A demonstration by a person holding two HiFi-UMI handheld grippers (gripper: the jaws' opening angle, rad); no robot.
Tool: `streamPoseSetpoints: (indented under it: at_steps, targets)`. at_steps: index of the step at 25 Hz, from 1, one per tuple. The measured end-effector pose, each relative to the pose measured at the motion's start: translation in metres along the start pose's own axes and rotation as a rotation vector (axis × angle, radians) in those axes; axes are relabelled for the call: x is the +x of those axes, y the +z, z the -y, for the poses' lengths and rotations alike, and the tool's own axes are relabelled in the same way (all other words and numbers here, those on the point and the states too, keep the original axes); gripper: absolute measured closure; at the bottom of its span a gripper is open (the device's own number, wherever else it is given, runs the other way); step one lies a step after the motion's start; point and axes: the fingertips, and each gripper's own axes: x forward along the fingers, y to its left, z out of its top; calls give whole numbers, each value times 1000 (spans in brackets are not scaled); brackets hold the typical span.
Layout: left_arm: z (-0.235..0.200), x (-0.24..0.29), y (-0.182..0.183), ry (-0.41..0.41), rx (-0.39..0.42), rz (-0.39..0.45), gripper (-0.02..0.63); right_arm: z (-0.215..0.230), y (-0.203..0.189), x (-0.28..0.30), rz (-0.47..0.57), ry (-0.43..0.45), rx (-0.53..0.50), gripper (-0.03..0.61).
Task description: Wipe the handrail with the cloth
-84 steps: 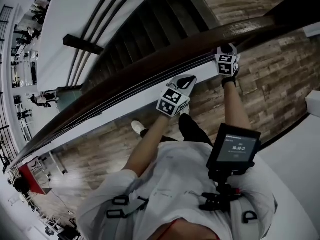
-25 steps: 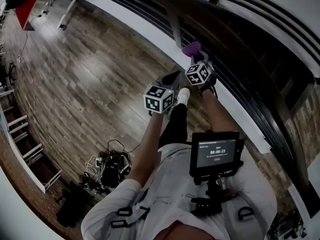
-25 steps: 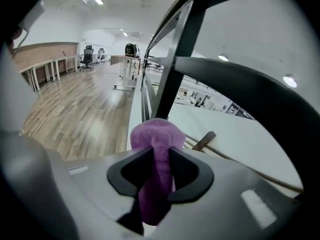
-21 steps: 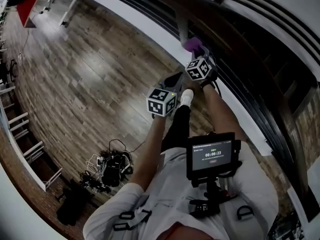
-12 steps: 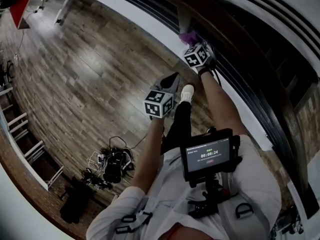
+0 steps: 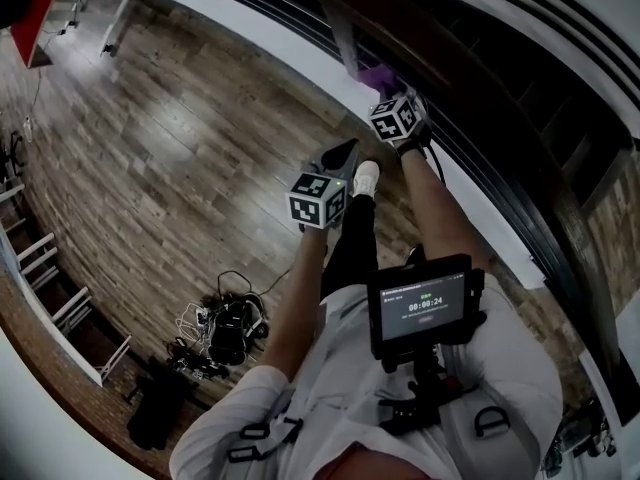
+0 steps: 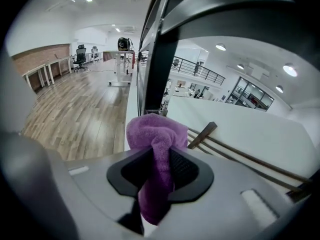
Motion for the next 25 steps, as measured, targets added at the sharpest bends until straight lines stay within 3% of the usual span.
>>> streamPoseSetpoints:
  at_steps: [12,20,25]
  targets:
    - [82,33,-11,-103,99,-48,615,28,-98,-58,-51,-59,79,479]
    - [144,54,-18,-208,157,-101,615,50,-158,-102,-97,-122,202,479]
    - [177,67,-28,-261,207,-139,615,60,-195,-122,-128,-107,236,479]
